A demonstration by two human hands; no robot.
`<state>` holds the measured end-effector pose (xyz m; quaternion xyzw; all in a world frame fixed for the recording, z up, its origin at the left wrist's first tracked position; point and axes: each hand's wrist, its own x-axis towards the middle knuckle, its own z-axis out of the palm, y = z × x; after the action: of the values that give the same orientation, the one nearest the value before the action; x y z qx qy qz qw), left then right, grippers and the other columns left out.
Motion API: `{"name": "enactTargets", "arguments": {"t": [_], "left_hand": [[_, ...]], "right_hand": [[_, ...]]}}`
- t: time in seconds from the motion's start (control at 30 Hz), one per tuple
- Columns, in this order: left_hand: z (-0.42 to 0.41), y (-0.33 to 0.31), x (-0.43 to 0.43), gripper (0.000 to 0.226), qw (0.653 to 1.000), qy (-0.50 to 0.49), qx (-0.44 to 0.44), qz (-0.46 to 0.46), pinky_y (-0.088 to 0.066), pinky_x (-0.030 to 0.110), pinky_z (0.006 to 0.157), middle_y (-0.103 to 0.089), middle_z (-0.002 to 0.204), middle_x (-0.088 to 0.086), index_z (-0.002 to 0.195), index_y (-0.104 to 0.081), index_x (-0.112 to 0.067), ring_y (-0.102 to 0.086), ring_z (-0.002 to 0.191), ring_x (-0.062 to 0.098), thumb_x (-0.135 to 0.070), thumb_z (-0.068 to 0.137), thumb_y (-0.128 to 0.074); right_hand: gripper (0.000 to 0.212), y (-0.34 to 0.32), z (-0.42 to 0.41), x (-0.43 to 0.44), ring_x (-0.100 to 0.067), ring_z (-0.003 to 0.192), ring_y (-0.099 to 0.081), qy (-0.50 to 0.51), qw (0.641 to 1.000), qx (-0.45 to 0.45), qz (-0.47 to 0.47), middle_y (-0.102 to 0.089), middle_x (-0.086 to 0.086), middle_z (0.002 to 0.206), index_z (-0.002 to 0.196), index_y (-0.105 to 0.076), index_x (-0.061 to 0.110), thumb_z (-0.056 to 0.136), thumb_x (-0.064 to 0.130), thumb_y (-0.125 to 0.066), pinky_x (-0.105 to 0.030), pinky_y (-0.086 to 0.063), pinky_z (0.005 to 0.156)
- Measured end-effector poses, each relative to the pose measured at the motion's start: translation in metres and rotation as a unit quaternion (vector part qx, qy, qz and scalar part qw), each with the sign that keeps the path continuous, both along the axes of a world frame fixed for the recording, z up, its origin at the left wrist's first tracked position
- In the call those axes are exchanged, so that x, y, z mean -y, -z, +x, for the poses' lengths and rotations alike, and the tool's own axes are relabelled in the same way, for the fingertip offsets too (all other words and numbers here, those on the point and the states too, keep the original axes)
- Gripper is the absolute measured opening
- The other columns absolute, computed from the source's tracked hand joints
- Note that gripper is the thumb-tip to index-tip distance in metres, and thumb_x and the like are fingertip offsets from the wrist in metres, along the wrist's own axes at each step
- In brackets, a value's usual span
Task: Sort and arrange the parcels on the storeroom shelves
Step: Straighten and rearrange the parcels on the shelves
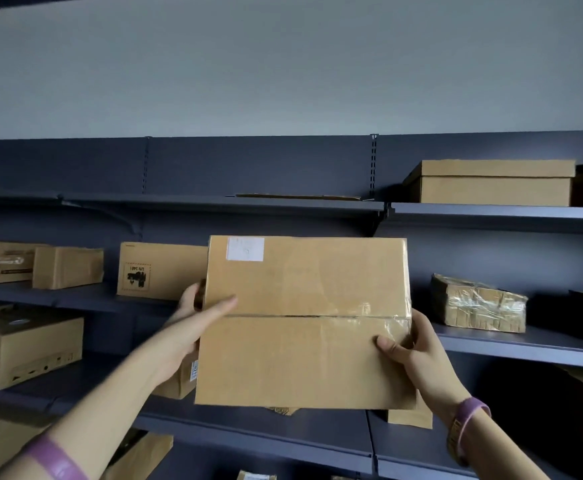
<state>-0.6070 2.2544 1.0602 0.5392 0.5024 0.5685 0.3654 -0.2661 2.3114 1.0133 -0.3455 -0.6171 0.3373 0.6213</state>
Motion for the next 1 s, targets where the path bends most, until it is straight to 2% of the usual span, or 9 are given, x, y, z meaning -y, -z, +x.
{"name": "enactTargets", "arguments": {"t": [0.17, 0.27, 0.43, 0.53, 0.6, 0.67, 0.77, 0.87, 1.0], "left_hand": [[-0.002, -0.009, -0.003, 0.123, 0.997, -0.043, -0.005, -0.057, -0.028, 0.054, 0.112, -0.034, 0.154, 0.005, 0.152, -0.014, -0.037, -0.039, 0.135, 0.034, -0.09, 0.048, -0.053], [0.0, -0.015, -0.002, 0.126, 0.995, -0.052, 0.035, -0.081, -0.03, 0.059, 0.108, -0.041, 0.148, 0.014, 0.151, -0.02, -0.032, -0.04, 0.132, 0.039, -0.095, 0.045, -0.045], [-0.002, -0.027, -0.003, 0.079, 0.992, -0.057, 0.083, -0.074, -0.039, 0.061, 0.096, -0.063, 0.118, 0.009, 0.116, -0.057, -0.037, -0.054, 0.109, 0.035, -0.092, 0.06, -0.044], [-0.011, -0.025, 0.0, 0.05, 0.995, -0.016, 0.097, -0.032, -0.041, 0.061, 0.097, -0.064, 0.116, 0.004, 0.105, -0.057, -0.044, -0.056, 0.11, 0.032, -0.081, 0.071, -0.049], [-0.02, -0.02, 0.001, 0.057, 0.995, 0.002, 0.1, 0.003, -0.042, 0.059, 0.098, -0.065, 0.121, 0.001, 0.116, -0.055, -0.044, -0.056, 0.114, 0.029, -0.076, 0.069, -0.054], [-0.031, -0.016, 0.003, 0.061, 0.994, 0.028, 0.103, 0.038, -0.042, 0.056, 0.099, -0.069, 0.118, -0.003, 0.12, -0.056, -0.043, -0.058, 0.115, 0.025, -0.07, 0.065, -0.058], [-0.046, -0.01, 0.005, 0.055, 0.989, 0.083, 0.106, 0.06, -0.039, 0.054, 0.104, -0.068, 0.121, -0.003, 0.127, -0.053, -0.038, -0.059, 0.118, 0.022, -0.055, 0.074, -0.056], [-0.054, -0.003, 0.007, 0.054, 0.986, 0.111, 0.105, 0.063, -0.039, 0.047, 0.104, -0.068, 0.121, 0.001, 0.132, -0.048, -0.027, -0.059, 0.117, 0.02, -0.037, 0.08, -0.059], [-0.065, -0.002, 0.017, 0.067, 0.982, 0.124, 0.125, 0.072, -0.041, 0.039, 0.098, -0.065, 0.124, 0.015, 0.133, -0.047, -0.017, -0.059, 0.118, 0.028, -0.016, 0.068, -0.062]], "right_hand": [[0.06, 0.012, -0.009, -0.003, -0.012, 0.103, -0.056, 0.02, 0.999, 0.044, -0.003, -0.058, 0.002, 0.116, 0.127, -0.04, 0.023, 0.082, 0.001, -0.073, -0.022, -0.047, 0.074], [0.056, 0.02, -0.016, -0.003, -0.006, 0.093, -0.054, 0.045, 0.997, 0.07, 0.002, -0.055, 0.0, 0.109, 0.117, -0.037, 0.02, 0.081, -0.01, -0.069, -0.01, -0.045, 0.067], [0.056, 0.017, -0.025, -0.002, -0.003, 0.089, -0.056, 0.053, 0.994, 0.089, 0.028, -0.056, 0.0, 0.109, 0.101, -0.038, 0.022, 0.075, -0.014, -0.073, -0.009, -0.046, 0.064], [0.055, 0.004, -0.022, 0.003, -0.008, 0.099, -0.06, 0.03, 0.996, 0.085, 0.019, -0.061, 0.005, 0.112, 0.112, -0.045, 0.024, 0.074, 0.007, -0.081, -0.019, -0.048, 0.075], [0.048, -0.009, -0.017, 0.009, -0.013, 0.11, -0.063, -0.032, 0.996, 0.086, 0.016, -0.067, 0.006, 0.117, 0.122, -0.054, 0.032, 0.08, 0.032, -0.077, -0.023, -0.049, 0.083], [0.038, -0.025, -0.011, 0.016, -0.013, 0.113, -0.064, -0.105, 0.991, 0.082, 0.009, -0.066, 0.002, 0.126, 0.121, -0.062, 0.04, 0.089, 0.059, -0.054, -0.025, -0.05, 0.085], [0.075, -0.048, -0.007, 0.024, -0.027, 0.1, -0.064, -0.165, 0.985, 0.03, -0.034, -0.066, -0.012, 0.122, 0.115, -0.068, 0.036, 0.08, 0.085, -0.023, -0.034, -0.051, 0.084], [0.074, -0.057, -0.015, 0.027, -0.01, 0.09, -0.071, -0.134, 0.989, 0.047, -0.045, -0.074, 0.006, 0.105, 0.108, -0.069, 0.035, 0.061, 0.089, -0.047, -0.034, -0.052, 0.075], [0.092, -0.045, -0.015, 0.022, -0.016, 0.084, -0.073, -0.099, 0.994, 0.042, -0.026, -0.076, -0.005, 0.097, 0.116, -0.051, 0.008, 0.05, 0.062, -0.085, -0.029, -0.056, 0.065]]}}
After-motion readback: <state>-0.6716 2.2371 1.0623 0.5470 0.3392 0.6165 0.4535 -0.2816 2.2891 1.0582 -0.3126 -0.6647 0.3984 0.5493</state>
